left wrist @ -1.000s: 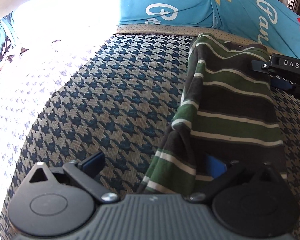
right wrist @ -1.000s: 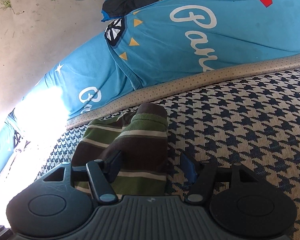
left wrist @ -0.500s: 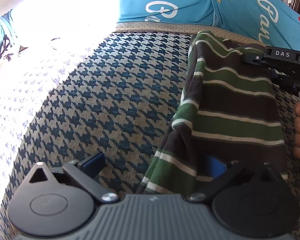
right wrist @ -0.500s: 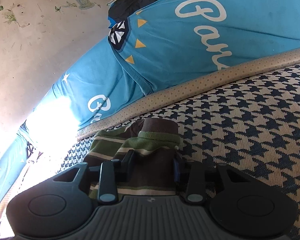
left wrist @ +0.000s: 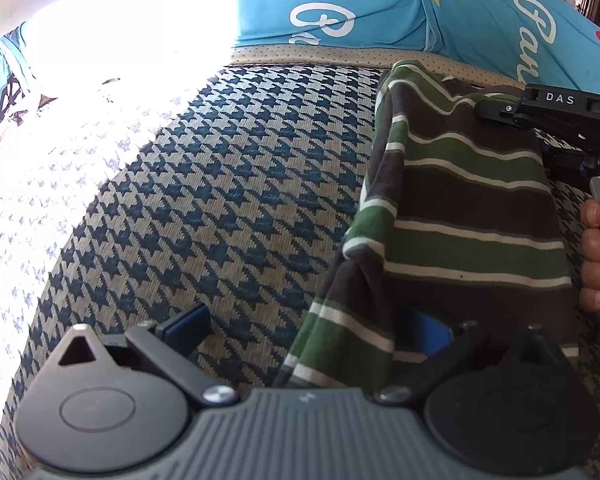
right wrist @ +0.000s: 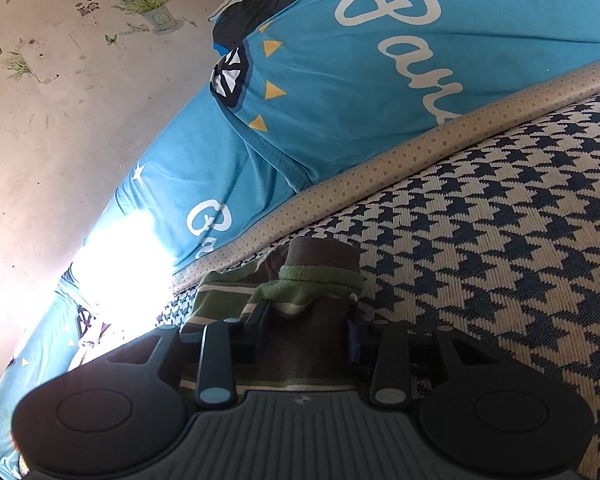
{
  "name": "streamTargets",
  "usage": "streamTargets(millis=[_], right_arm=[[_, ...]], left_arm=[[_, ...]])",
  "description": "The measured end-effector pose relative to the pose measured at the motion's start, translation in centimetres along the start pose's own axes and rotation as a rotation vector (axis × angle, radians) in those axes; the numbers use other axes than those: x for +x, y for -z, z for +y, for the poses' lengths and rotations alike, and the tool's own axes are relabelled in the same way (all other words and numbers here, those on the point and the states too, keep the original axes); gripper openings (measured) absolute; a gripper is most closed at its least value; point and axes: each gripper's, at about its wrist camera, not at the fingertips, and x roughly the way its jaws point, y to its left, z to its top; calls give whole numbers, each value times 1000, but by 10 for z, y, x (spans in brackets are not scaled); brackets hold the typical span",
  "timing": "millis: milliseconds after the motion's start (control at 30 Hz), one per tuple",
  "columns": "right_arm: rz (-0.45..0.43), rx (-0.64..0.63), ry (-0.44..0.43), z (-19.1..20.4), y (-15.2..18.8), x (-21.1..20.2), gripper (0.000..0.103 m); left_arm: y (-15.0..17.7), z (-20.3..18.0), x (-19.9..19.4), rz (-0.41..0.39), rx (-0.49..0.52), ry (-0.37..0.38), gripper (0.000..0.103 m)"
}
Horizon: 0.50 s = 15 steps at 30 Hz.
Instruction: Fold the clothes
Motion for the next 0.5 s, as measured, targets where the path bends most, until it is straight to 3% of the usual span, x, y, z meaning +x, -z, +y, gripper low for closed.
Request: streamTargets(millis=[100,167,500], right_arm=[[-11,10,16,3,2,3,36],[-4,-25,54,9,3,5,14],[-79,-76,120,29,-4,-18,10]], left_arm=[[0,-2,1,-4,2,-3,103],[0,-3,1,-5,3,-5,103],[-1,-7,-8,-26,33,25,103]])
